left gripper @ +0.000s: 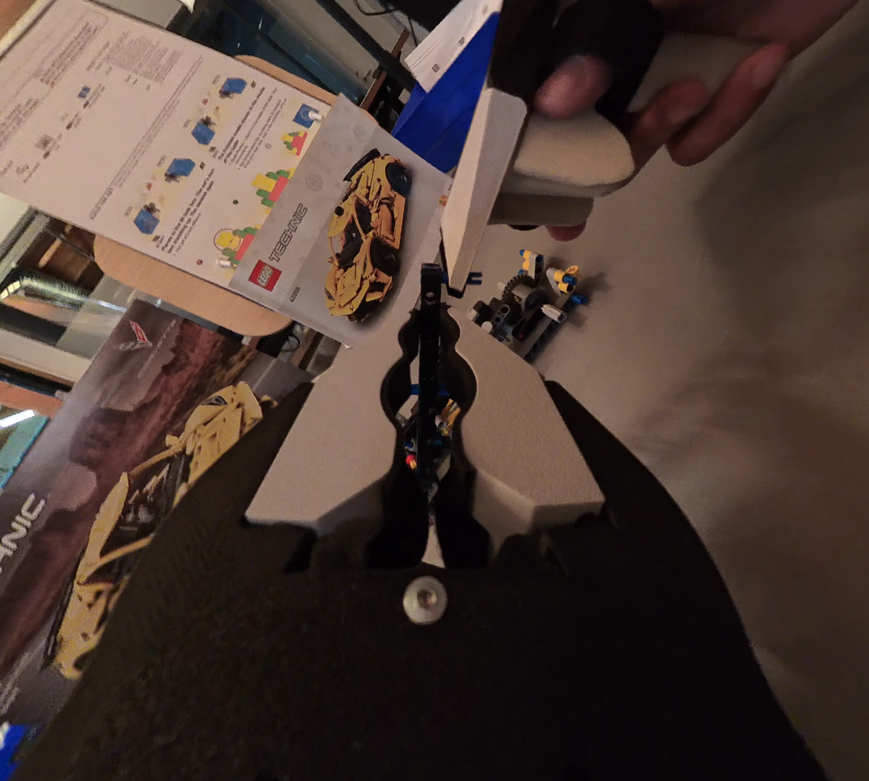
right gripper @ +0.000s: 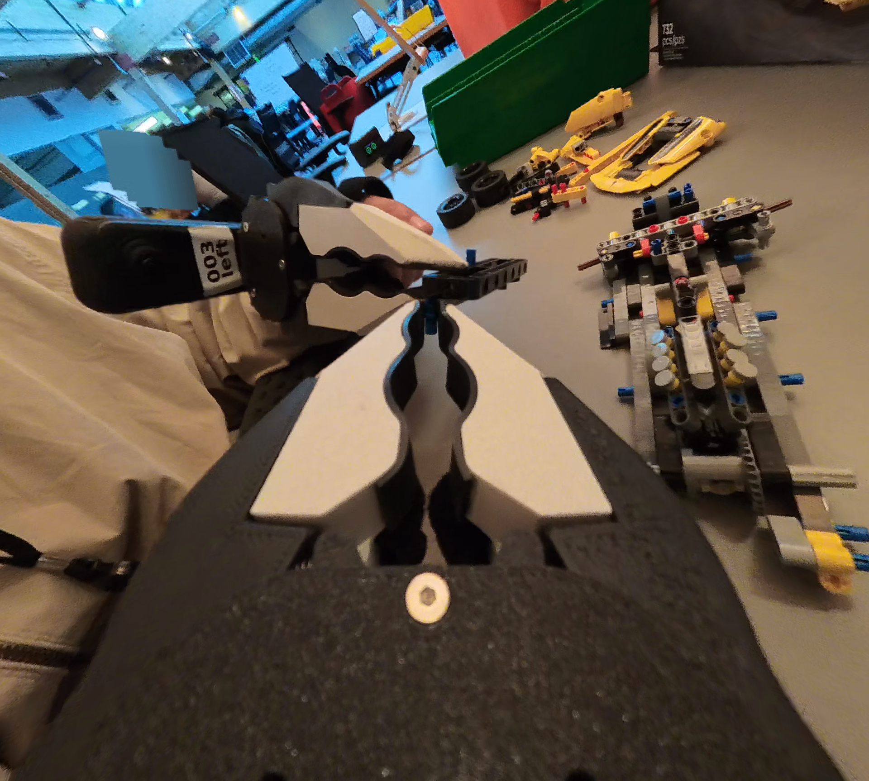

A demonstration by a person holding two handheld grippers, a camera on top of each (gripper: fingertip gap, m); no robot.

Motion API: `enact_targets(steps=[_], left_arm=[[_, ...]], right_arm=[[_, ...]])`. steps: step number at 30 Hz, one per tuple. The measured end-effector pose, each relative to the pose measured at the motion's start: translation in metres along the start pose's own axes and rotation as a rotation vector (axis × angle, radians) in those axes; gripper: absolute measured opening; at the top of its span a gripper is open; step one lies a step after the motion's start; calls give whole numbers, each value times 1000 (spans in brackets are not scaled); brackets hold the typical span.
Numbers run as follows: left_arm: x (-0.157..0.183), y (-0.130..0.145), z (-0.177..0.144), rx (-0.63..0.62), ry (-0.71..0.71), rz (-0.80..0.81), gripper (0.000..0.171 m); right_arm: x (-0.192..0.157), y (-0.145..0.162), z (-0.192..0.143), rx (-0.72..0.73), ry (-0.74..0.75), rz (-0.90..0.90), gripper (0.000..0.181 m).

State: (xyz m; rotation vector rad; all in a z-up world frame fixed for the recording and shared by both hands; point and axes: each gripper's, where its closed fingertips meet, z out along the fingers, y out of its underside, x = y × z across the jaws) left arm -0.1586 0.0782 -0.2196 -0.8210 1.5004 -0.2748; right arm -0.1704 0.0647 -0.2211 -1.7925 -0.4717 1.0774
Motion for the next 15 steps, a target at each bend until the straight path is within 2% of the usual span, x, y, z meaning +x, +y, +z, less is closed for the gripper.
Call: enact_targets(steps=[3, 4, 5, 6, 7, 8, 11, 13, 15], left_arm=[[-8, -5, -2, -24, -86, 32, 8], [-22, -5, -5, -34, -175, 3, 8], [-53, 0, -13, -47, -314, -59, 7], [-88, 10, -23, -47, -404, -188, 6], [-114, 24, -32, -36, -433, -368, 7], [-125, 32, -35, -10, -406, -484, 7], [-103, 36, -33, 51, -276, -551, 8], [-84, 22, -26, 161, -136, -714, 8], [-77, 15, -17, 230, -24, -915, 7]], right_arm=[[-3, -4, -1, -11, -7, 5, 4], [-5, -4, -1, -21, -14, 14, 4], [-2, 20, 3, -165, -2, 20, 4], [4, 53, 9, -303, 41, -20, 4], [-4, 68, 16, -343, 6, -18, 4], [-10, 56, 18, -289, -7, -45, 4], [9, -5, -11, -89, 77, -49, 4], [47, -12, -53, -120, 259, -87, 4], [92, 0, -119, -237, 531, -163, 4]])
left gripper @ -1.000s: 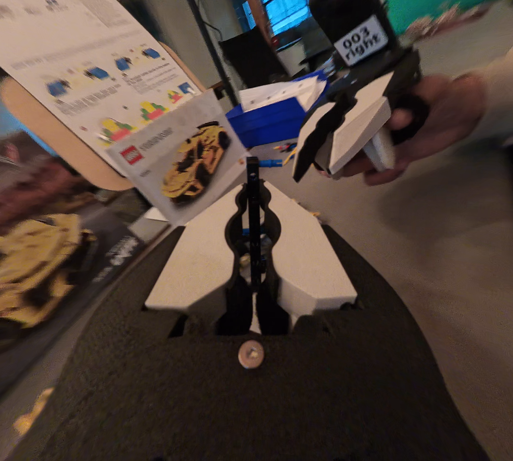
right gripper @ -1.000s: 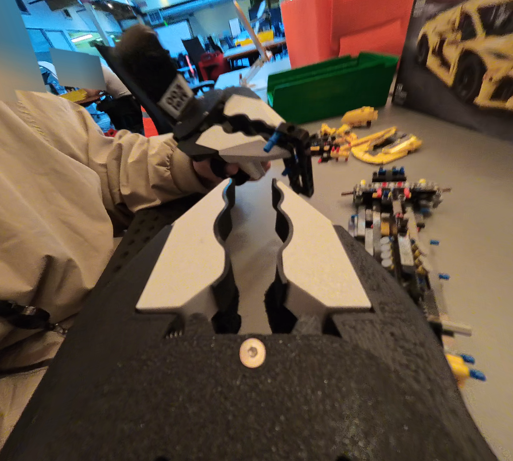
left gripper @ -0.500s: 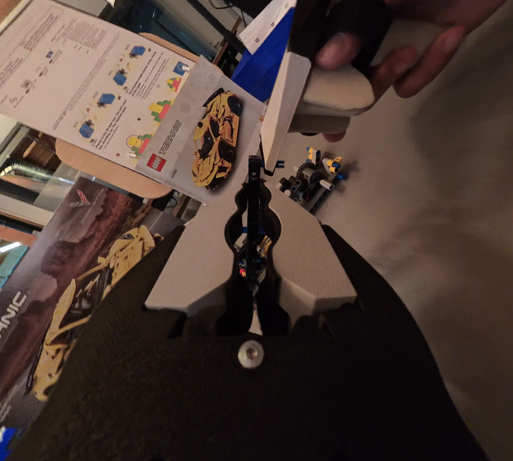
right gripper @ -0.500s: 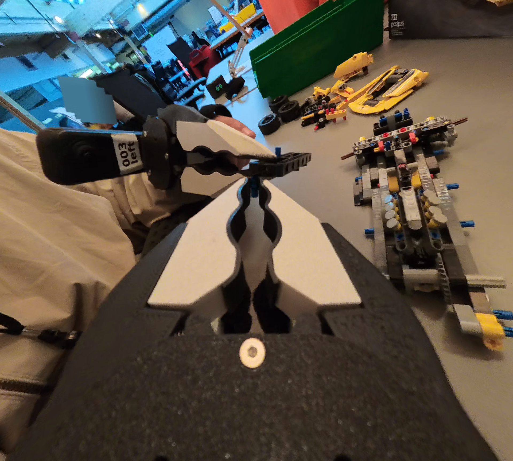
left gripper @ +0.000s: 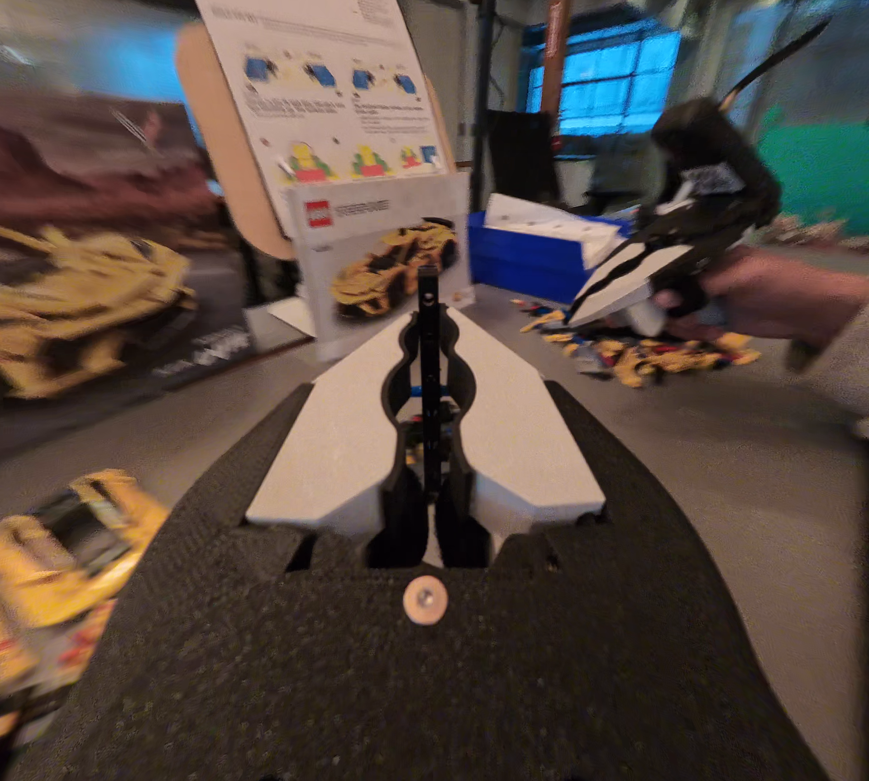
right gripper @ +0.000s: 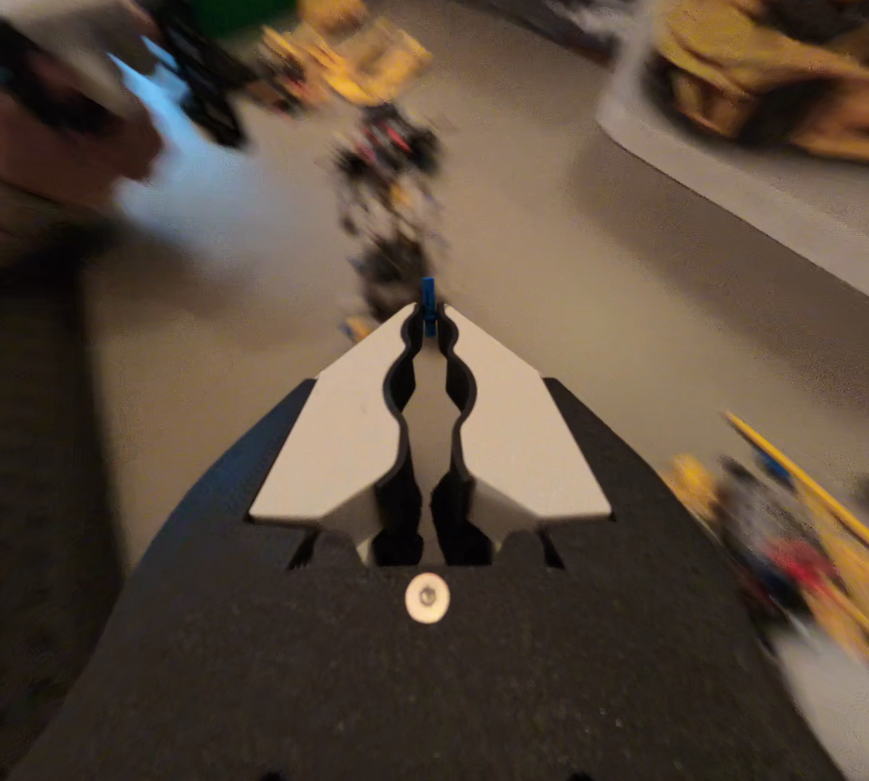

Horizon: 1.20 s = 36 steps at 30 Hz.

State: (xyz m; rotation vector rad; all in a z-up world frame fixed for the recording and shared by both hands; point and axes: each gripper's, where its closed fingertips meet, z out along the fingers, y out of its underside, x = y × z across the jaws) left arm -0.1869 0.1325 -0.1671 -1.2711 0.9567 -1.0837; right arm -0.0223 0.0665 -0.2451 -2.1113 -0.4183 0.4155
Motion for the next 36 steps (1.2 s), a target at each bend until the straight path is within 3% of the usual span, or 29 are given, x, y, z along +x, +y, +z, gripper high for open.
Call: enact_targets(steps=[2, 5, 8, 10, 13, 15, 16, 19, 21, 24, 28, 36], left_arm=[[6, 4, 8, -9, 106, -180, 7], [17, 5, 10, 10, 286, -461, 8], [20, 9, 9, 11, 359, -623, 7], [20, 7, 9, 27, 378, -660, 7], [20, 5, 10, 41, 383, -640, 7], [24, 4, 10, 49, 389, -613, 7], [27, 2, 9, 58, 408, -606, 7], [40, -8, 4, 88, 490, -599, 7], [49, -16, 0, 113, 554, -611, 7], [55, -20, -5, 126, 600, -640, 8], [59, -20, -9, 109, 635, -647, 7], [65, -13, -6, 77, 655, -646, 8]], right_arm=[[44, 45, -40, -216, 163, -40, 4], [39, 74, -83, -274, 108, 22, 4], [60, 106, -102, -454, 211, 14, 4], [64, 114, -97, -483, 210, 14, 15], [71, 100, -88, -428, 264, -9, 41], [53, 57, -66, -258, 220, -80, 47], [29, 28, -48, -139, 137, -106, 52], [-80, -39, 6, 177, -298, -101, 59], [-135, -60, 24, 311, -564, -26, 58], [-171, -72, 34, 370, -785, 104, 42], [-171, -74, 39, 414, -731, 59, 15], [-166, -69, 41, 400, -722, 67, 10]])
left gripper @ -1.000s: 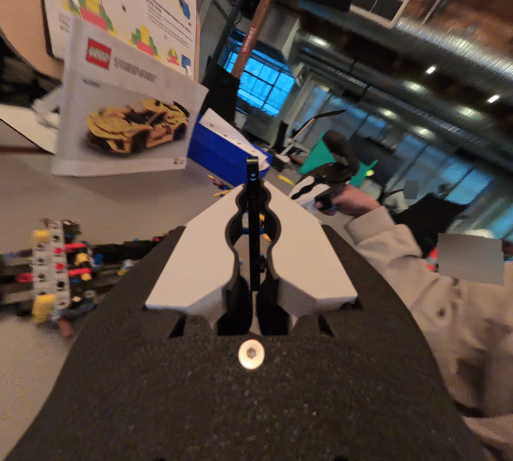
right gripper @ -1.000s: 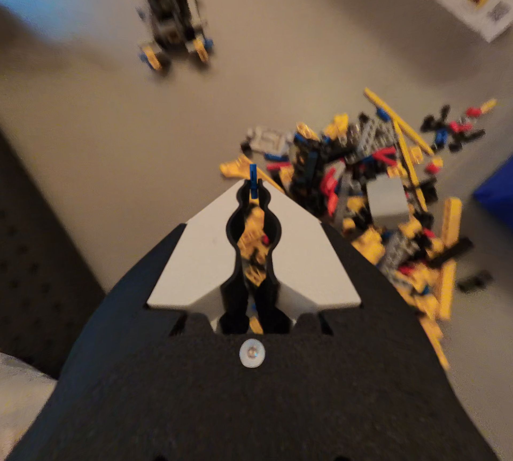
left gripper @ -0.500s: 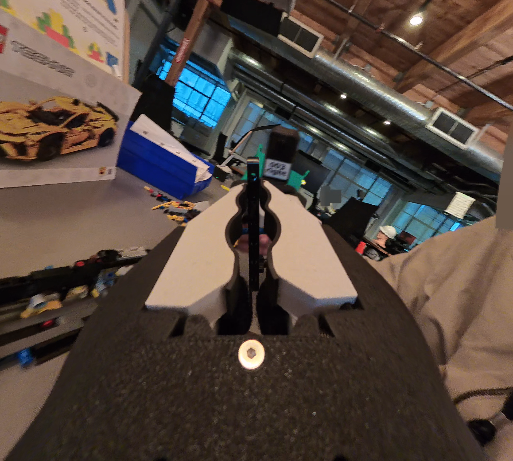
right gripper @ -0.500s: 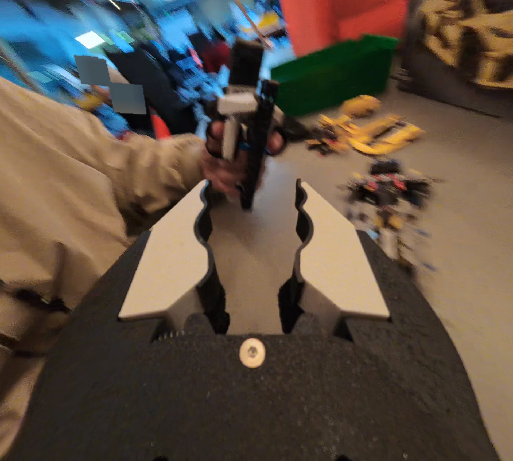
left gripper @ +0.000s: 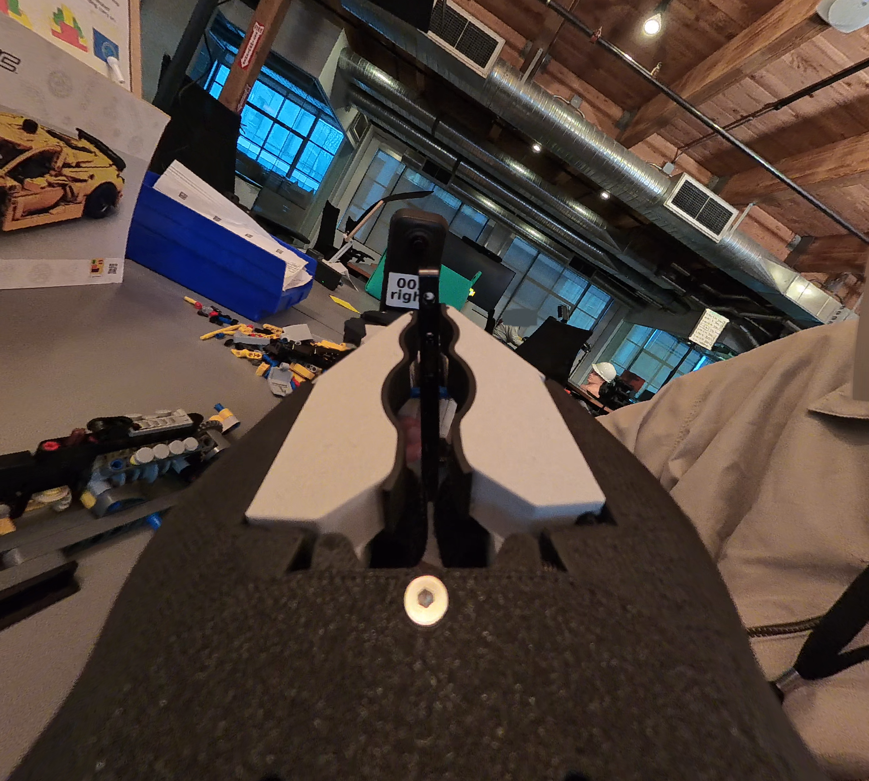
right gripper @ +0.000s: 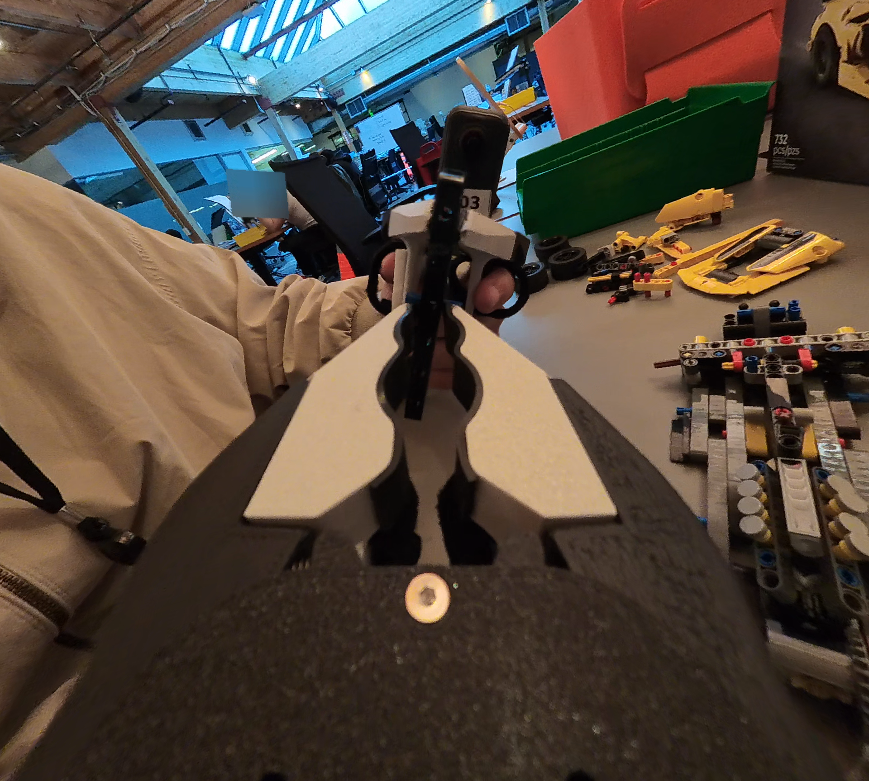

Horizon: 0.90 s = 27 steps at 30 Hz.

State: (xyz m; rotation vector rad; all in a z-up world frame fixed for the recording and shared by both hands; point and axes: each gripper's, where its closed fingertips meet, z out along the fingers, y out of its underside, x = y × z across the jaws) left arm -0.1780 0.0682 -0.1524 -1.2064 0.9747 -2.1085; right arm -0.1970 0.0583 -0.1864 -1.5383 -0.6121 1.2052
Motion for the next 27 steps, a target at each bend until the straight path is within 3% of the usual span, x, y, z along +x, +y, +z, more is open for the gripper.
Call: enact_targets(steps=[18, 22, 23, 27], left_arm=[[5, 8, 5, -27, 59, -48, 7], [7, 12, 7, -43, 66, -33, 7], [6, 11, 7, -40, 53, -22, 8], [7, 15, 8, -63, 52, 1, 9]], right_arm=[[-1, 7, 2, -23, -15, 8, 23], [-5, 11, 6, -36, -36, 15, 19], [-3, 11, 6, -35, -24, -1, 7], [-4, 13, 7, -34, -16, -43, 6]])
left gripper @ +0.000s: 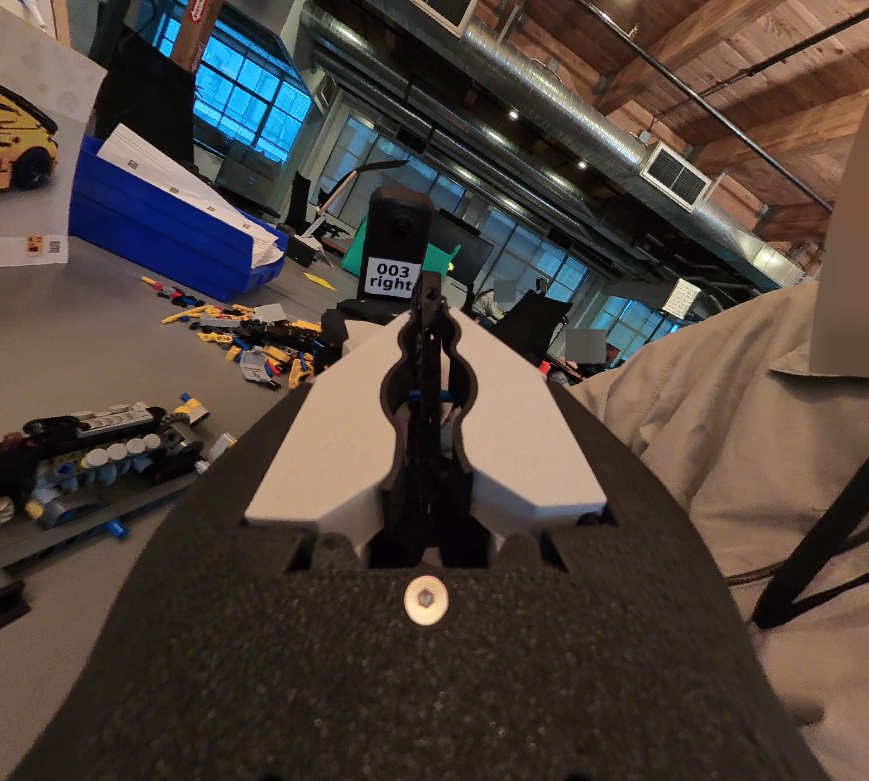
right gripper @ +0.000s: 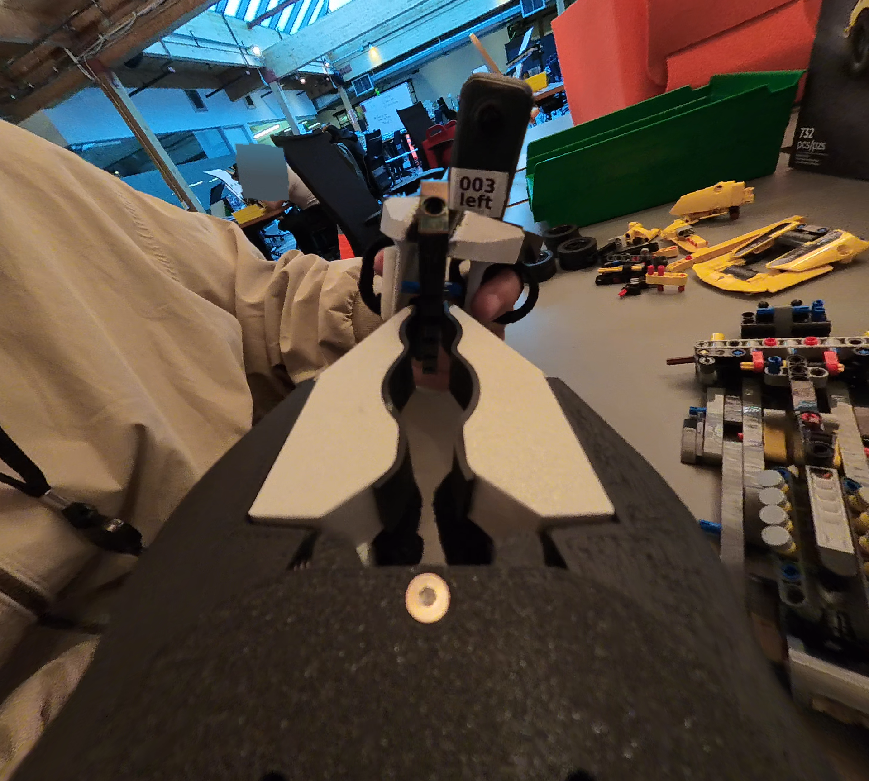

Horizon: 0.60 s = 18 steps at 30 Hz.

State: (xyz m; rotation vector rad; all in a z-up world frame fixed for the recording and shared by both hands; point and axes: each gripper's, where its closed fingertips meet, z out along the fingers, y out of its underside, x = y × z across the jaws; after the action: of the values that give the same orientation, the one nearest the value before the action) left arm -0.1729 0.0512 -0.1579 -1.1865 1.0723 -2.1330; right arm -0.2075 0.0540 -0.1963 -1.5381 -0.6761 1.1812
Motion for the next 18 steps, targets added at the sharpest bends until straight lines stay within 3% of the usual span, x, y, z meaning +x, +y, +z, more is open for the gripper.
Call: enact_targets(steps=[4, 6, 10, 14, 18], left_arm=[[-1, -3, -2, -20, -50, 83, 13], [-1, -12, -8, -28, -78, 124, 36], [0, 3, -12, -125, -97, 213, 34], [7, 22, -2, -197, -66, 258, 17], [4, 13, -3, -167, -106, 315, 16]], right_arm=[[0, -3, -5, 18, -14, 24, 6], [1, -16, -14, 97, -12, 26, 6], [-4, -40, -30, 238, -32, -4, 6], [-6, -37, -27, 218, -21, -26, 6], [-1, -32, -30, 178, 21, -54, 6]])
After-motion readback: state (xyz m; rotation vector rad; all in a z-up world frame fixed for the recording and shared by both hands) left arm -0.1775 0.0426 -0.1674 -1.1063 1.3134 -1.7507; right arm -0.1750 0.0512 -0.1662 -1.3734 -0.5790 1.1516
